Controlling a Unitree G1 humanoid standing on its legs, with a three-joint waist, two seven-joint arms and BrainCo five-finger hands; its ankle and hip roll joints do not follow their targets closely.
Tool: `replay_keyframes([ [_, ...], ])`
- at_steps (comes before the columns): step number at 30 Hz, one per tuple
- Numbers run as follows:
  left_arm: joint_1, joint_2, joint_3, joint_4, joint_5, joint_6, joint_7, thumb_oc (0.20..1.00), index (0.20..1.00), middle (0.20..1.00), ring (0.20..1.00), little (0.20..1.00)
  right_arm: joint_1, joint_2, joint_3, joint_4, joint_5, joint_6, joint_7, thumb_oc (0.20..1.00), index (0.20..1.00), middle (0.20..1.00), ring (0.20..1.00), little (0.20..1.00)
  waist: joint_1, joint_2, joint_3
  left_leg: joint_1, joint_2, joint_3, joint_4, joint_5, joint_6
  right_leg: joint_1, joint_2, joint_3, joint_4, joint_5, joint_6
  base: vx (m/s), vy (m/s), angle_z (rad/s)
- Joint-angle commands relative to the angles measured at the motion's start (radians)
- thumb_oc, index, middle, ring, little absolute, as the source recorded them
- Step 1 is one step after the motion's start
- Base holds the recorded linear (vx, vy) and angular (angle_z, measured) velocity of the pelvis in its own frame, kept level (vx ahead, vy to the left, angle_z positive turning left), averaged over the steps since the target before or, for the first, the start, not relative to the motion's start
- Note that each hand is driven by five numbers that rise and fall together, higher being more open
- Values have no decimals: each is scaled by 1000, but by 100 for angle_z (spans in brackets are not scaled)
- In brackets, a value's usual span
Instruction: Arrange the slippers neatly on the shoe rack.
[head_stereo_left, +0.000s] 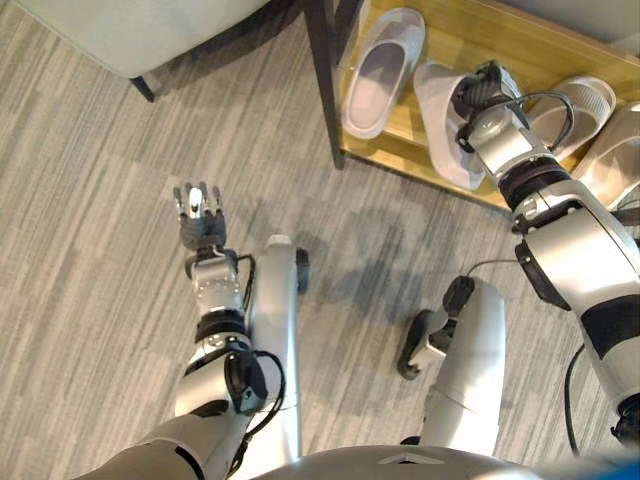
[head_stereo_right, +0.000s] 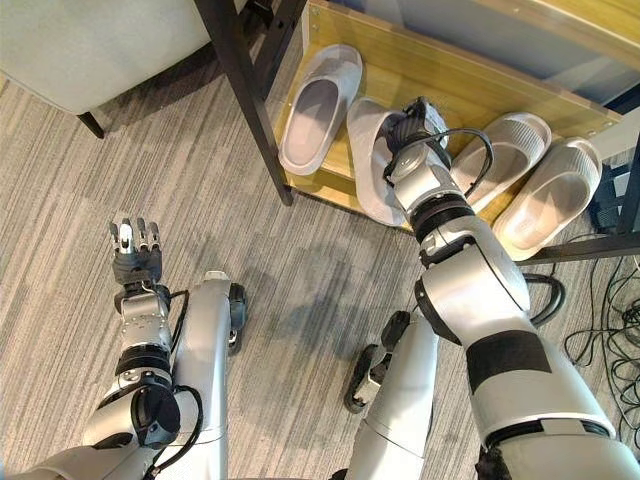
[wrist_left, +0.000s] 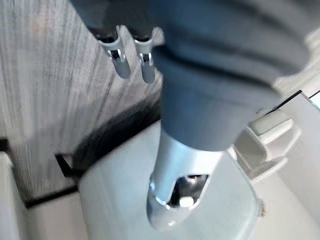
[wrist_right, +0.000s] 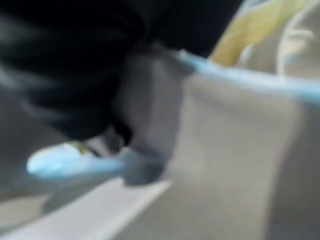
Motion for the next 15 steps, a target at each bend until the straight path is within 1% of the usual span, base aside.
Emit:
replay_keyframes([
  [1,-7,49,55,-6,30,-36,-47,1000,1000,1000,1000,1000,-248,-6,-26,88,22,-41,-49,200,200,200,200,200,-12,-62,127,124,102,-65,113,-259,-16,99,-32,132,-53,94,85,61,-8,4],
  [3,8,46,59,4,30,-39,-61,1000,1000,1000,1000,1000,-286,-4,14,152,31,-59,-48,200,200,200,200,200,-13,-61,131,124,106,-58,119,-264,-16,99,-37,143,-47,92,82,57,22,5],
  [5,7,45,60,4,30,-39,-62,1000,1000,1000,1000,1000,-288,-3,16,156,31,-61,-48,200,200,200,200,200,-13,-60,132,124,105,-58,119,-264,-16,99,-37,143,-47,92,82,12,10,2],
  [7,1,33,49,-8,28,-41,-70,1000,1000,1000,1000,1000,-333,-11,63,265,52,-83,-65,200,200,200,200,200,-9,-50,142,124,101,-59,112,-262,-10,99,-48,148,-55,97,85,12,36,2],
  [11,-11,33,31,-16,36,-45,-69,1000,1000,1000,1000,1000,-365,-21,72,332,88,-99,-76,200,200,200,200,200,-3,-45,153,124,100,-56,103,-257,-6,99,-58,151,-68,103,88,-4,12,4],
  [13,-13,35,11,-34,43,-36,-82,1000,1000,1000,1000,1000,-377,-44,86,372,122,-135,-72,200,200,200,200,200,8,-35,162,124,97,-53,99,-255,0,99,-67,155,-74,111,95,19,12,5],
  [14,-13,35,10,-33,43,-36,-82,1000,1000,1000,1000,1000,-378,-45,87,374,123,-137,-72,200,200,200,200,200,8,-34,163,124,96,-52,98,-254,1,99,-68,155,-75,112,95,30,13,5],
  [15,-15,43,2,-35,51,-26,-88,1000,1000,1000,1000,1000,-387,-53,70,368,158,-152,-77,200,200,200,200,200,16,-29,161,124,93,-42,87,-251,9,99,-73,157,-89,114,97,0,0,0],
])
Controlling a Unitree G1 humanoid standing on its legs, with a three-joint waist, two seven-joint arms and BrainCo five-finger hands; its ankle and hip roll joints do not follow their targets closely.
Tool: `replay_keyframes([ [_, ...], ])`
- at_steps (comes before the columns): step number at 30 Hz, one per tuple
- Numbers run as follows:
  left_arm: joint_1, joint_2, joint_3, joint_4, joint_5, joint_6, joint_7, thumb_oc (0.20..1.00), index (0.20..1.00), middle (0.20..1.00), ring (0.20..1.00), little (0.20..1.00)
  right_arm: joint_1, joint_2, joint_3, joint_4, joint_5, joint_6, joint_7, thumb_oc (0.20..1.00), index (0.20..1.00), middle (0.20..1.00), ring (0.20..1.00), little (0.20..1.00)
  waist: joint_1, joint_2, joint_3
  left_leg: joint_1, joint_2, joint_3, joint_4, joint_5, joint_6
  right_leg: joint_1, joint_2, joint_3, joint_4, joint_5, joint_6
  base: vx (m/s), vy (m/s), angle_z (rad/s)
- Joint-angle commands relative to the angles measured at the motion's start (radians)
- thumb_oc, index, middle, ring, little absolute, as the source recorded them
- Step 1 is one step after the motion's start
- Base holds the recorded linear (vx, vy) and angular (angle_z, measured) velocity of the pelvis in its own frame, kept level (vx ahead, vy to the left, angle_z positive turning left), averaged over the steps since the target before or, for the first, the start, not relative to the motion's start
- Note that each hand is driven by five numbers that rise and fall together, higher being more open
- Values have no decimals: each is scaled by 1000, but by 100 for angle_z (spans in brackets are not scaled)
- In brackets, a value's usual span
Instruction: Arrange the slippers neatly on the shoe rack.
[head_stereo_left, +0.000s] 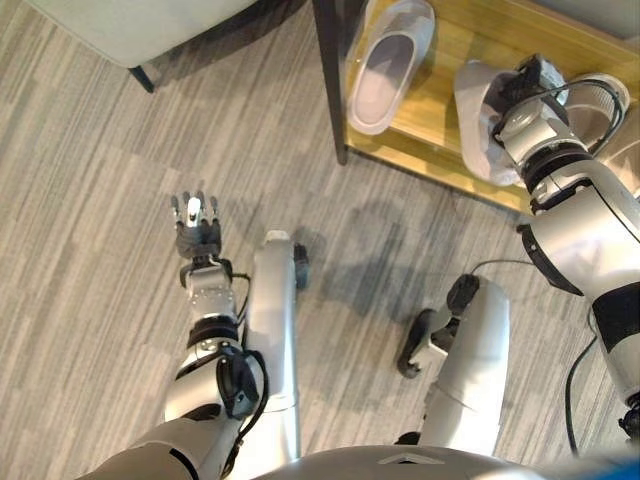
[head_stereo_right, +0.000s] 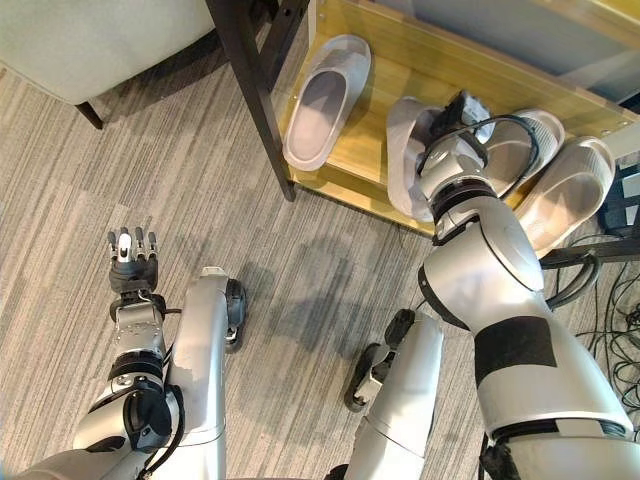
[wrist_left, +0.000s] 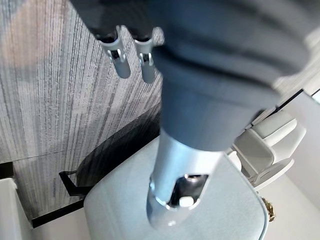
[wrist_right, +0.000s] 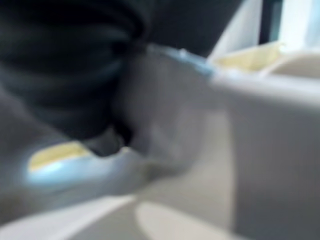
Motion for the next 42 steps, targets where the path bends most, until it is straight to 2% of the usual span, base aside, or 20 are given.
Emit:
replay_keyframes([
  [1,-42,20,40,-68,47,-22,-54,1000,1000,1000,1000,1000,-294,-41,5,76,50,-54,-42,200,200,200,200,200,14,-27,139,127,90,-75,65,-239,-5,116,-40,127,-117,134,93,24,10,3],
  [4,-28,26,61,-46,39,-7,-59,1000,1000,1000,1000,1000,-319,-51,13,90,67,-54,-32,200,200,200,200,200,22,-27,138,127,73,-52,23,-216,13,116,-41,140,-159,155,111,9,23,7],
  [8,-12,36,51,-24,55,-15,-65,1000,1000,1000,1000,1000,-326,-58,26,95,65,-58,-30,200,200,200,200,200,24,-24,134,127,60,-41,13,-207,19,116,-46,146,-171,161,117,37,28,7],
  [9,1,36,45,-25,60,-19,-67,1000,1000,1000,1000,1000,-332,-59,32,99,63,-59,-32,555,555,555,555,555,24,-21,133,127,57,-39,13,-205,20,116,-50,145,-173,162,118,84,20,6],
  [10,8,37,35,-24,66,-24,-69,1000,1000,1000,1000,1000,-341,-66,23,122,80,-58,-56,1000,1000,1000,1000,1000,25,-18,128,127,56,-29,11,-210,21,116,-55,146,-172,157,117,99,20,2],
  [12,29,40,23,-26,77,-27,-75,1000,1000,1000,1000,1000,-365,-67,-4,124,121,-43,-89,1000,1000,1000,1000,1000,33,-12,129,127,53,-29,9,-209,25,116,-57,146,-170,154,116,73,9,6],
  [24,64,30,20,1,99,-47,-89,1000,1000,1000,1000,1000,-377,-56,-12,124,124,-16,-51,1000,1000,1000,1000,1000,28,14,167,127,41,-42,48,-211,35,116,-39,160,-109,139,108,7,2,1],
  [32,31,57,-10,20,115,-58,-113,1000,1000,1000,1000,1000,-393,-31,-36,94,122,-57,-75,1000,1000,1000,1000,1000,8,5,157,127,57,-36,-4,-164,31,116,-41,156,-145,146,108,-63,-18,1],
  [36,22,60,-25,14,125,-73,-113,1000,1000,1000,1000,1000,-383,-32,-92,69,156,-86,-110,1000,1000,1000,1000,1000,-5,4,135,127,56,-34,-62,-141,26,116,-41,148,-174,149,115,-78,-17,3],
  [42,14,71,-28,-32,128,-97,-129,1000,1000,1000,1000,1000,-335,-24,-160,-38,156,-122,-140,1000,1000,1000,1000,1000,-23,-12,120,127,69,-45,-66,-131,6,116,-28,141,-146,134,97,-42,-58,0],
])
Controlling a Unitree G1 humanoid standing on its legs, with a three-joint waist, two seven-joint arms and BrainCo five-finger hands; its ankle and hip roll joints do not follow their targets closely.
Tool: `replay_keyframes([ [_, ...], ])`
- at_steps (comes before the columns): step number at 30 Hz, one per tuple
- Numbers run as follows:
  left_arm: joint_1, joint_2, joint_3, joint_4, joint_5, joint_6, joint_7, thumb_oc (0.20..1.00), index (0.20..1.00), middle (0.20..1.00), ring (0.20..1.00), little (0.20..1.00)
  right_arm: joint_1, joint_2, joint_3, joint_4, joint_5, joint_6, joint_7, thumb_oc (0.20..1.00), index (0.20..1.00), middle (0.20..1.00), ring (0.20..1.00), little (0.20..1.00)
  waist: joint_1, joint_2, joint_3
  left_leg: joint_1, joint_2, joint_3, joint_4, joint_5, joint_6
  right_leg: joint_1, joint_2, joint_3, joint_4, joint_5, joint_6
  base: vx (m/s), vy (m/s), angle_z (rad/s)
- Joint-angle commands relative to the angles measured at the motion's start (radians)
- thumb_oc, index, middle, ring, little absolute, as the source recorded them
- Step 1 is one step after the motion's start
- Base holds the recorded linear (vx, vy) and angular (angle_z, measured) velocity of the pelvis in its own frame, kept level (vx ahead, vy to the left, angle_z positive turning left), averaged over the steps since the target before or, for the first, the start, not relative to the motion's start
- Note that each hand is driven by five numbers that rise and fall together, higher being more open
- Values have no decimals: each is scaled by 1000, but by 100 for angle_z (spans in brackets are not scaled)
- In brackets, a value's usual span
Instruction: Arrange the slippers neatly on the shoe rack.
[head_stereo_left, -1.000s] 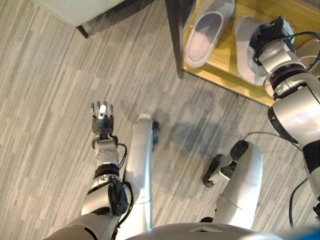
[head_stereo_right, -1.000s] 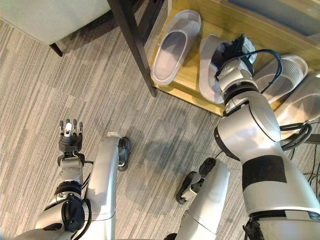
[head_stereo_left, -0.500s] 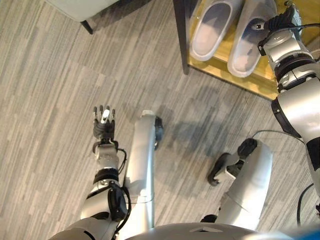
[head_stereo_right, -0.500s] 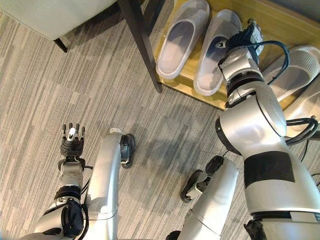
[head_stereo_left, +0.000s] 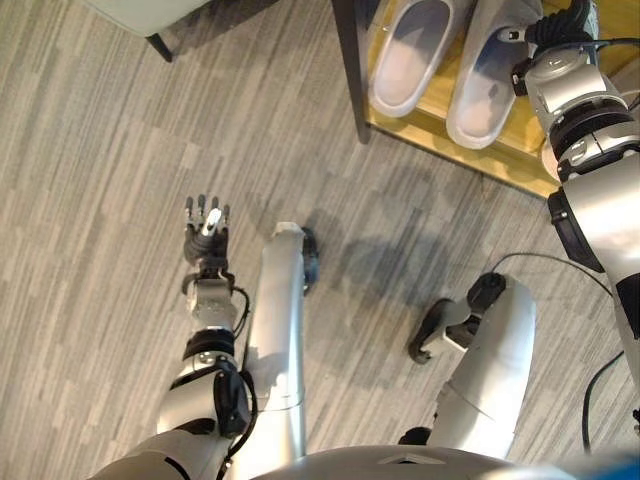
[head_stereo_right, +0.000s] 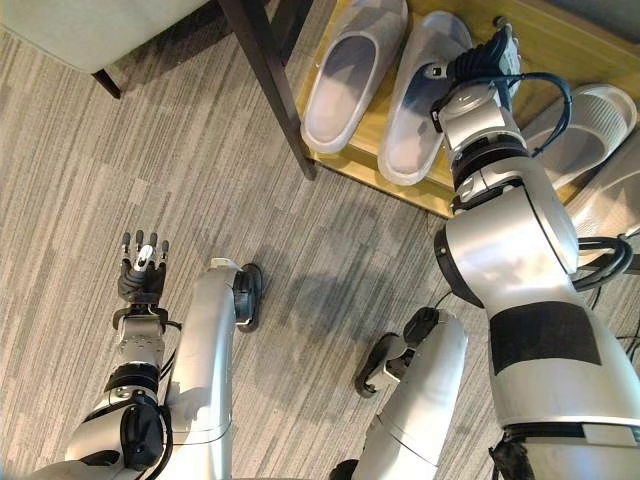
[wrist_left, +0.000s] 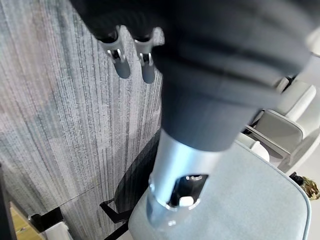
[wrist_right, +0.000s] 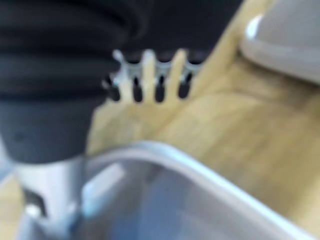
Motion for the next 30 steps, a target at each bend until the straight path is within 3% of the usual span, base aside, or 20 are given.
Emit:
replay_keyframes([
  [1,-59,28,73,-58,14,-56,-52,1000,1000,1000,1000,1000,-201,31,4,9,-5,-66,-62,1000,1000,1000,1000,1000,-42,-46,69,141,78,-74,-4,-165,-6,131,22,164,-109,140,91,0,0,0],
  [4,-59,27,78,-59,15,-54,-59,1000,1000,1000,1000,1000,-165,54,-25,-102,-37,-78,-84,1000,1000,1000,1000,1000,-47,-47,81,141,83,-80,0,-160,-9,131,28,167,-96,139,87,-55,-34,-8],
  [5,-132,25,66,-96,0,-116,30,1000,1000,1000,1000,1000,-104,80,-57,-200,-68,-86,-107,1000,1000,1000,1000,1000,-55,-44,91,141,89,-84,12,-162,-6,131,33,172,-86,142,86,-41,-17,-3],
  [8,-236,7,35,-95,19,-72,84,1000,1000,1000,1000,1000,-85,101,-66,-258,-102,-58,-87,1000,1000,1000,1000,1000,-64,-26,108,141,100,-94,32,-163,-6,131,37,178,-70,138,88,-59,55,0],
  [12,-345,0,-22,-59,53,-76,154,1000,1000,1000,1000,1000,-50,121,-80,-259,-165,6,-51,1000,1000,1000,1000,1000,-78,-6,146,141,111,-115,59,-156,-4,131,53,183,-34,131,88,-71,28,1],
  [18,-362,9,-19,-45,57,-78,169,1000,1000,1000,1000,1000,-26,138,-92,-286,-202,23,-38,1000,1000,1000,1000,1000,-81,-2,173,141,122,-131,85,-170,-7,131,70,182,-3,123,79,-40,-1,-7],
  [23,-339,-19,-19,-63,79,-89,191,1000,1000,1000,1000,1000,32,115,-124,-412,-270,23,-76,1000,1000,1000,1000,1000,-90,0,142,141,138,-126,59,-160,-17,131,66,167,-34,128,80,-25,-8,-5],
  [30,-329,-46,-28,-99,110,-94,210,1000,1000,1000,1000,1000,166,113,-287,-663,-289,7,-79,1000,1000,1000,1000,1000,-93,19,85,141,152,-119,-4,-138,-13,131,63,142,-98,137,90,-37,6,-4],
])
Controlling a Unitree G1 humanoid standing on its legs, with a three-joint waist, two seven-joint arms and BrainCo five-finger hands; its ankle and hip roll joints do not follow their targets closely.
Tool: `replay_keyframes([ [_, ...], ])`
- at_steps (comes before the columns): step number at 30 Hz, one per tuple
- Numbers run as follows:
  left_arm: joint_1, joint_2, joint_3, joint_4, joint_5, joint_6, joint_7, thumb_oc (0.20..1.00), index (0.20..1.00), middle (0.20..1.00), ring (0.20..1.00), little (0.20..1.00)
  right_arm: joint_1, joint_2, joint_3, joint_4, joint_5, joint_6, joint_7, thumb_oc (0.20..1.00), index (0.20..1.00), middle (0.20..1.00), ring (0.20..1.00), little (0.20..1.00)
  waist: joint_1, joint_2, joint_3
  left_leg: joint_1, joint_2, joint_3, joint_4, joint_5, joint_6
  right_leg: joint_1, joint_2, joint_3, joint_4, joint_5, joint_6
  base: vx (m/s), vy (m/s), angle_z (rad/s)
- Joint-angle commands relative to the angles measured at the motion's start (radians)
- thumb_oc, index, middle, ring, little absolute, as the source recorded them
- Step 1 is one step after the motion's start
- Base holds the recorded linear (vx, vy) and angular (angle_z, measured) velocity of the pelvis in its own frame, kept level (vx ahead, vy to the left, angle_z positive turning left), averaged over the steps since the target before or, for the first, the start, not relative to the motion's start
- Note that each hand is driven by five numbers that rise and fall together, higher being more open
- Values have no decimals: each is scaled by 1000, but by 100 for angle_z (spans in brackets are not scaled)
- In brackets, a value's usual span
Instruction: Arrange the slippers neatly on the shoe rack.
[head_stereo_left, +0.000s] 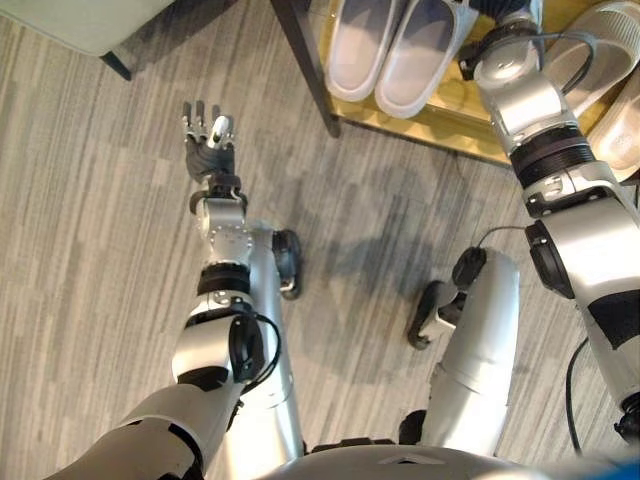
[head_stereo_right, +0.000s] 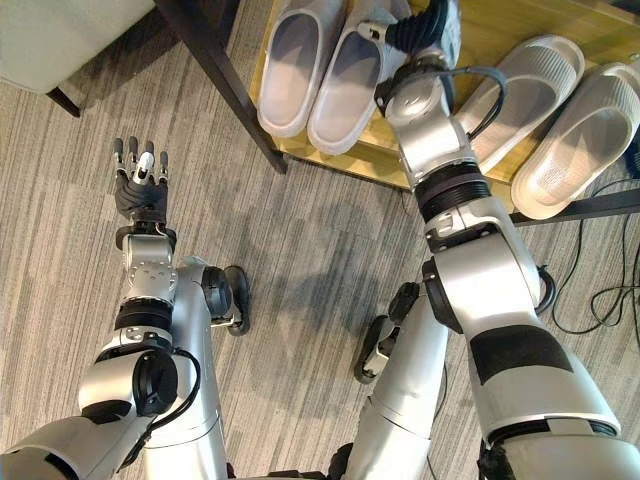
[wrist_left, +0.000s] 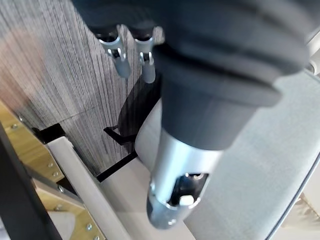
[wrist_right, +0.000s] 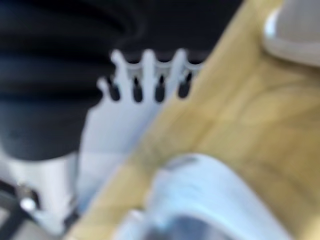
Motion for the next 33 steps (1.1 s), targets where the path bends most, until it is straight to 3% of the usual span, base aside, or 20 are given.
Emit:
replay_keyframes([
  [1,-5,-23,70,16,63,-49,5,1000,1000,1000,1000,1000,-60,56,3,-2,-56,-53,-33,1000,1000,1000,1000,1000,-23,-29,-23,65,87,-114,-45,-141,-37,36,11,159,-103,114,88,0,0,0],
  [3,32,-54,89,-15,64,-53,0,1000,1000,1000,1000,1000,29,69,-67,-106,-70,-87,-52,1000,1000,1000,1000,1000,-19,-22,-71,65,91,-110,-88,-134,-37,36,4,141,-157,134,95,0,0,0],
  [5,38,-60,88,-29,67,-59,0,1000,1000,1000,1000,1000,63,82,-98,-148,-61,-90,-47,1000,1000,1000,1000,1000,-17,-17,-97,65,87,-105,-118,-118,-28,36,-1,126,-208,159,96,-57,72,-3],
  [6,39,-67,90,-52,80,-61,16,1000,1000,1000,1000,1000,133,95,-141,-228,-65,-85,-30,1000,1000,1000,1000,1000,-17,-5,-134,65,77,-106,-171,-101,-14,53,-2,96,-272,187,117,-122,126,-4],
  [8,39,-70,87,-59,86,-67,24,1000,1000,1000,1000,1000,167,103,-158,-273,-71,-83,-21,1000,1000,1000,1000,1000,-20,1,-145,65,73,-102,-192,-91,-9,59,-4,80,-305,195,123,-106,100,-6],
  [11,85,-110,94,-116,108,-80,33,1000,1000,1000,1000,1000,387,85,-215,-452,-137,-82,20,1000,1000,1000,1000,1000,-36,39,-201,100,49,-82,-300,-48,8,128,-1,3,-435,225,132,-101,104,-3],
  [16,150,-157,84,-177,117,-94,30,1000,1000,1000,1000,1000,608,58,-238,-554,-192,-98,44,1000,1000,1000,1000,1000,-45,52,-227,155,43,-56,-384,-19,6,204,12,-43,-542,252,131,-62,65,2],
  [19,200,-189,60,-223,141,-105,26,1000,1000,1000,1000,1000,835,99,-235,-613,-179,-99,106,1000,1000,1000,1000,1000,-53,49,-257,220,33,-45,-477,-1,0,283,31,-88,-641,272,124,-61,49,-2],
  [22,214,-192,42,-226,148,-96,20,1000,1000,1000,1000,1000,931,122,-227,-641,-186,-105,102,1000,1000,1000,1000,1000,-58,52,-267,238,33,-37,-505,14,0,324,34,-111,-682,278,123,-41,41,-5],
  [23,228,-202,-39,-229,215,-88,25,1000,1000,1000,1000,1000,1070,185,-201,-647,-160,-130,117,1000,1000,1000,1000,1000,-69,48,-280,295,23,-25,-576,33,-1,388,52,-134,-740,290,119,-33,31,-3],
  [26,244,-221,-133,-213,277,-77,25,1000,1000,1000,1000,1000,1182,206,-140,-618,-168,-156,124,1000,1000,1000,1000,1000,-80,46,-293,357,13,-27,-650,57,-3,455,68,-160,-814,309,117,-56,37,2],
  [27,254,-239,-168,-203,291,-77,21,1000,1000,1000,1000,1000,1217,211,-116,-597,-175,-170,122,1000,1000,1000,1000,1000,-81,49,-299,389,14,-32,-710,101,-3,471,88,-164,-853,349,114,-30,31,4],
  [28,257,-240,-170,-204,291,-77,21,1000,1000,1000,1000,1000,1219,212,-116,-596,-174,-170,122,1000,1000,1000,1000,1000,-83,46,-299,398,12,-29,-693,68,-5,487,77,-169,-846,322,115,-92,15,6],
  [29,262,-264,-200,-197,290,-68,11,1000,1000,1000,1000,1000,1240,213,-95,-574,-173,-179,122,1000,1000,1000,1000,1000,-85,46,-305,419,17,-32,-740,111,-3,504,97,-177,-886,361,113,-5,15,3],
  [32,317,-316,-241,-215,243,-13,-45,1000,1000,1000,1000,1000,1291,219,-70,-563,-163,-193,123,1000,1000,1000,1000,1000,-88,44,-316,499,18,-43,-828,145,-3,592,120,-210,-978,390,111,-5,23,-1],
  [33,371,-324,-283,-212,239,24,-80,1000,1000,1000,1000,1000,1337,211,-43,-530,-165,-224,119,1000,1000,1000,1000,1000,-88,43,-325,579,21,-42,-912,168,-7,655,138,-220,-1041,411,111,36,11,-2],
])
